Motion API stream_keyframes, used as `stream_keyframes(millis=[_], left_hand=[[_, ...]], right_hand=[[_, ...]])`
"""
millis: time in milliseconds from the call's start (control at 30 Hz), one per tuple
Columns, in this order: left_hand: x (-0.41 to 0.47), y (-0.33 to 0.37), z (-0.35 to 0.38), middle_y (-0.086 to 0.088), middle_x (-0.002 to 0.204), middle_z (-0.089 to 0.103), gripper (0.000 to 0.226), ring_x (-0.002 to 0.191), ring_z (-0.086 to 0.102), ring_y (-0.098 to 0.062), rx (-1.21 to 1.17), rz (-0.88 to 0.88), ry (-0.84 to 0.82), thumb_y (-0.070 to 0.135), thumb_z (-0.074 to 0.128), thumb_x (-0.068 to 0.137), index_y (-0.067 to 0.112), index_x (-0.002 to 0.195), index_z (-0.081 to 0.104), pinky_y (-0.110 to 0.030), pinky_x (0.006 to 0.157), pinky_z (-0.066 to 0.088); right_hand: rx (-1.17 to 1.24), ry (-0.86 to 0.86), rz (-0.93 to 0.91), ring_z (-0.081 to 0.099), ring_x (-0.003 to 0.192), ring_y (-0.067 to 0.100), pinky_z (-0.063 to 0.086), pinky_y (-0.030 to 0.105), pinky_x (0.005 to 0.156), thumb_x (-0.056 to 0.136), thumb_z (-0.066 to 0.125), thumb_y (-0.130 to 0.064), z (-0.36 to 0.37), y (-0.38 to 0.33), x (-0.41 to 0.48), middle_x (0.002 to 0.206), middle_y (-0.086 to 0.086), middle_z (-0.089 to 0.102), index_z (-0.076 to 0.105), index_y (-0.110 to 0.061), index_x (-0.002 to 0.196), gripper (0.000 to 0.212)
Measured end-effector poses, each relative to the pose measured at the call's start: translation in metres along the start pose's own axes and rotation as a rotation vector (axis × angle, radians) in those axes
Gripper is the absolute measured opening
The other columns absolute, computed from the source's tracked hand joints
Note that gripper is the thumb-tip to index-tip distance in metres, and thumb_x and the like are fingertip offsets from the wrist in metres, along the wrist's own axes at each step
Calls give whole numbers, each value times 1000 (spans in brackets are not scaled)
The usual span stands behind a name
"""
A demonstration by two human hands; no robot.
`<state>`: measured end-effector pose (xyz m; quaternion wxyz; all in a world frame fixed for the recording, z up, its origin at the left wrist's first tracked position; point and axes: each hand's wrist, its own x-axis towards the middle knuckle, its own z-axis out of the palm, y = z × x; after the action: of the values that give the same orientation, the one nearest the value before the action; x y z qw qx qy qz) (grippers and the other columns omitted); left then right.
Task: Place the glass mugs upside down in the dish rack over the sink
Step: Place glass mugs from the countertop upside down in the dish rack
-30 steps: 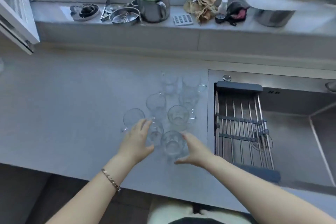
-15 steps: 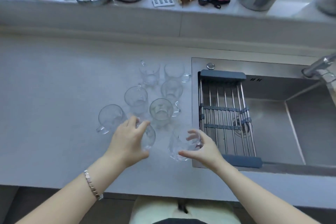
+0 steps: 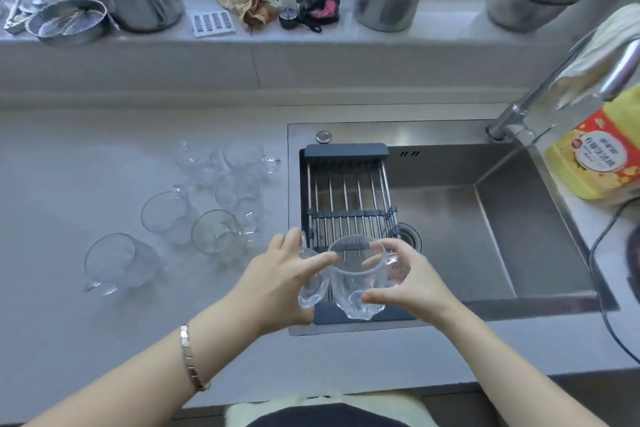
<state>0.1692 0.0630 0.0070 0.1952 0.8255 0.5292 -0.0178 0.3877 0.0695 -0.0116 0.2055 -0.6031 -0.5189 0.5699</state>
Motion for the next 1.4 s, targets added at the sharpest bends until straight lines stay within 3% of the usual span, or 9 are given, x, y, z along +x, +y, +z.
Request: stream_keyframes(millis=[133,233,333,533,700,867,1067,1200,1400], left_hand=[[24,17,4,-3,105,33,68,104,42,-26,-132,-59,-15,34,71,62,48,116,33,-36,68,55],[43,29,6,2,100,23,70,106,39,-20,-201,-126,-59,31,69,66,42,127,39,-34,79,54],[66,29,8,2,100,22,70,102,37,-19,-198,-142,-81,35,69,69,39,130,37,-30,79,52],[99,8,7,2,104,30,76,100,39,-17,-309,-248,-33,34,72,67,38,132,33,-27,77,50],[111,-18,-2,3,104,29,72,104,39,-18,-324,-338,45,26,70,68,28,131,36,-33,78,52],[111,-39,-4,5,107,28,69,110,38,-16,-313,-368,79,27,68,69,28,130,35,-28,79,50],[100,-52,-2,6,110,30,68,112,40,-16,-336,-394,81,27,68,69,29,130,38,-30,83,51],[97,-50,-1,3,114,34,69,114,40,-16,-329,-383,91,31,70,69,29,130,38,-29,85,50],[106,-28,-11,10,107,40,75,106,47,-10,-565,-302,186,31,80,62,31,128,43,-18,83,42]], right_hand=[[442,40,45,68,96,12,55,22,72,23,92,-45,-13,18,1,95,-2,74,49,-17,111,103],[718,18,154,63,107,11,50,38,90,22,89,-56,-13,26,9,111,-1,70,46,-25,120,111],[821,-65,252,60,112,23,47,51,94,42,87,-28,-24,25,22,125,4,58,43,-29,127,96],[244,128,189,57,96,10,48,20,73,68,80,-17,-59,-6,83,119,0,51,40,-20,121,67],[-490,163,27,52,106,22,42,29,78,61,79,-30,-66,-22,166,117,-1,52,40,-22,118,70],[-867,-7,-66,46,111,30,45,37,83,62,75,-33,-23,-25,231,123,5,54,39,-23,124,72],[-886,101,25,42,117,34,48,40,85,74,70,-43,20,-10,243,128,15,44,33,-16,129,72],[-717,121,14,34,129,33,40,41,103,73,72,-46,17,-11,217,142,16,27,16,-14,143,95],[-446,-264,-197,22,137,2,24,26,115,63,83,-31,-9,-17,133,150,-12,23,16,-35,141,103]])
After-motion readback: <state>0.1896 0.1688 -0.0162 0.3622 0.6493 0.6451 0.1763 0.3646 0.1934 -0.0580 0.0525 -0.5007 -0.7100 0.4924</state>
